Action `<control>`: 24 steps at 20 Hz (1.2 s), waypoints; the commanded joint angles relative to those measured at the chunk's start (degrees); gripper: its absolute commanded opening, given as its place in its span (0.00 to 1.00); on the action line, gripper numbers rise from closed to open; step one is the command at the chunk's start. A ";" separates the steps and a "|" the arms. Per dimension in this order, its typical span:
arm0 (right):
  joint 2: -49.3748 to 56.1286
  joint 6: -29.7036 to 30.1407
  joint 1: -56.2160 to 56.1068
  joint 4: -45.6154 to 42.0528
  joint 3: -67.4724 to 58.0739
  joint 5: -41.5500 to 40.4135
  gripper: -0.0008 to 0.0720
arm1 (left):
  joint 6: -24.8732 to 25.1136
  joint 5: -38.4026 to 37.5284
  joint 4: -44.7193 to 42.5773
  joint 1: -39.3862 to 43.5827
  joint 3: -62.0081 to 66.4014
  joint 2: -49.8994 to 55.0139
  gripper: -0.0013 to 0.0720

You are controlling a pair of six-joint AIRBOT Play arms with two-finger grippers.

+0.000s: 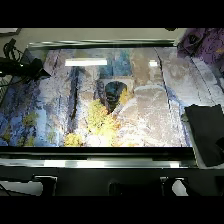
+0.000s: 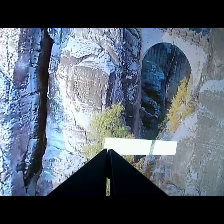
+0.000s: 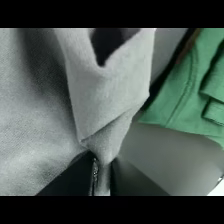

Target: Fold the clothes and pants, and hang the long-sleeved shirts on hangers.

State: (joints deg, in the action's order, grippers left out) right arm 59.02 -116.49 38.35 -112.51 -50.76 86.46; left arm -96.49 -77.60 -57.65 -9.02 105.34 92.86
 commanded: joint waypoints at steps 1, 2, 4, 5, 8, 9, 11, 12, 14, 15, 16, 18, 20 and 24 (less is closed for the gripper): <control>-0.02 -0.57 0.04 -1.38 0.42 0.20 0.16 | 0.00 0.00 0.00 -0.07 0.04 0.04 0.05; -0.02 -0.94 0.04 -1.92 0.39 -0.28 0.45 | 0.00 0.00 -0.02 -0.07 0.04 0.04 0.05; -0.04 -0.85 0.02 -1.60 -0.24 -3.69 0.63 | 0.00 -0.04 -0.02 -0.07 0.04 0.04 0.05; -0.04 -0.39 0.02 0.72 -1.29 -6.45 0.63 | 0.00 -0.22 -0.02 -0.07 0.04 0.02 0.05; -0.02 6.95 -1.42 17.94 -4.81 -18.80 0.40 | 0.04 -1.11 -0.07 -0.07 0.04 -0.07 0.04; -0.02 11.17 -4.09 23.04 -5.66 -22.77 0.31 | 0.04 -1.09 -0.52 -0.04 0.04 -0.35 0.04; -0.02 18.49 -12.44 28.04 -6.80 -28.24 0.16 | 1.49 -1.07 -6.29 1.03 0.02 -1.90 0.04; -0.02 21.55 -17.33 28.98 -7.26 -30.16 0.08 | 3.52 -1.11 -10.80 2.29 -0.09 -3.10 0.04; -0.04 24.59 -28.15 29.55 -7.61 -33.46 0.07 | 6.16 -0.33 -19.78 6.23 -2.47 -6.67 0.04; -0.02 24.63 -33.05 29.49 -7.61 -34.32 0.07 | 6.56 1.57 -22.47 8.33 -5.44 -9.27 0.04; -0.02 24.61 -37.68 29.51 -7.61 -34.69 0.07 | 6.54 3.96 -23.93 9.99 -9.09 -12.15 0.04; -0.04 24.48 -46.25 29.59 -7.61 -34.42 0.07 | 6.51 8.52 -24.06 12.28 -17.99 -18.86 0.04; -0.04 24.35 -53.11 29.55 -7.61 -33.29 0.07 | 6.58 11.10 -24.15 13.16 -25.44 -24.74 0.04; -0.04 24.35 -59.71 29.57 -7.63 -32.15 0.07 | 6.54 14.73 -27.74 13.03 -29.18 -30.05 0.05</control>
State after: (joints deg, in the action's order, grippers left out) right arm 59.02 -92.53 -15.81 -83.26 -58.33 53.98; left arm -90.15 -66.52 -81.93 3.38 79.96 67.05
